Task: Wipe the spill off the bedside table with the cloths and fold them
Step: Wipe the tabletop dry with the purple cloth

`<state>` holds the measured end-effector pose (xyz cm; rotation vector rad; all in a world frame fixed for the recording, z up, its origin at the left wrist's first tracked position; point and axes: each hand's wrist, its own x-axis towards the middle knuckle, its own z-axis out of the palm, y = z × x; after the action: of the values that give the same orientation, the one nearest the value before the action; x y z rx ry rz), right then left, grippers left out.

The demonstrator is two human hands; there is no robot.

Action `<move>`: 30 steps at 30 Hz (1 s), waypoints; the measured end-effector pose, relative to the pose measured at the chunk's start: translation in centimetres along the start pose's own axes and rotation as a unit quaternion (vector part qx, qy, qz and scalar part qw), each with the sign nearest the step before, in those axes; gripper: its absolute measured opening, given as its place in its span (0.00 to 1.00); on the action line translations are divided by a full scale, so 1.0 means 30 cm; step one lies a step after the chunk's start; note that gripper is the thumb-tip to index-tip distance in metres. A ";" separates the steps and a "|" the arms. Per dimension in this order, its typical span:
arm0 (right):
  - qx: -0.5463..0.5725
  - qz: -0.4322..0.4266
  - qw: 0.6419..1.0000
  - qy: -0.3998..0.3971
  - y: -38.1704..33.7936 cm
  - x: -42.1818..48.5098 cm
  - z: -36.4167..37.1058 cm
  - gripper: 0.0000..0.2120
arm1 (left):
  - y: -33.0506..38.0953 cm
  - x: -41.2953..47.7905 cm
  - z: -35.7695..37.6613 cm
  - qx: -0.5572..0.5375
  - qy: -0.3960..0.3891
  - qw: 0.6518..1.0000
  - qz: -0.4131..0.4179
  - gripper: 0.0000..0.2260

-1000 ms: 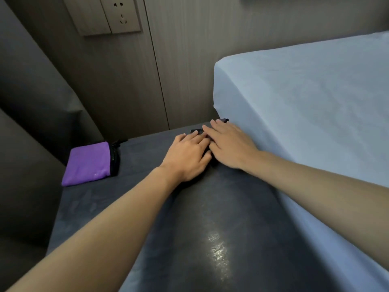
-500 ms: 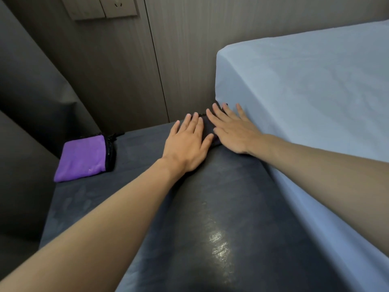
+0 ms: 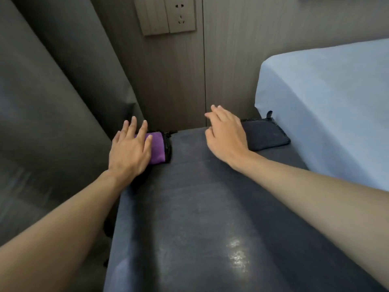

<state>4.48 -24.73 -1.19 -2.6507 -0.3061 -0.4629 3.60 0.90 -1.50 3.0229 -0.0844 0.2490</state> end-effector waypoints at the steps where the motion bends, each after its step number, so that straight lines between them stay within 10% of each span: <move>1: 0.005 -0.009 0.999 -0.030 -0.061 0.015 0.040 0.23 | -0.028 -0.011 0.003 -0.001 -0.007 1.000 0.000 0.26; 10: -0.039 -0.058 0.970 -0.233 -0.407 0.057 0.331 0.28 | -0.154 -0.027 0.064 -0.047 -0.115 0.992 0.014 0.27; 30: -0.105 -0.119 0.953 -0.258 -0.288 0.077 0.331 0.27 | -0.030 -0.002 0.118 -0.041 -0.128 0.991 -0.017 0.48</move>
<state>6.86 -12.34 -5.58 -2.9226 -0.7778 0.1517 4.17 1.39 -5.07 2.9540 -0.0617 -0.1446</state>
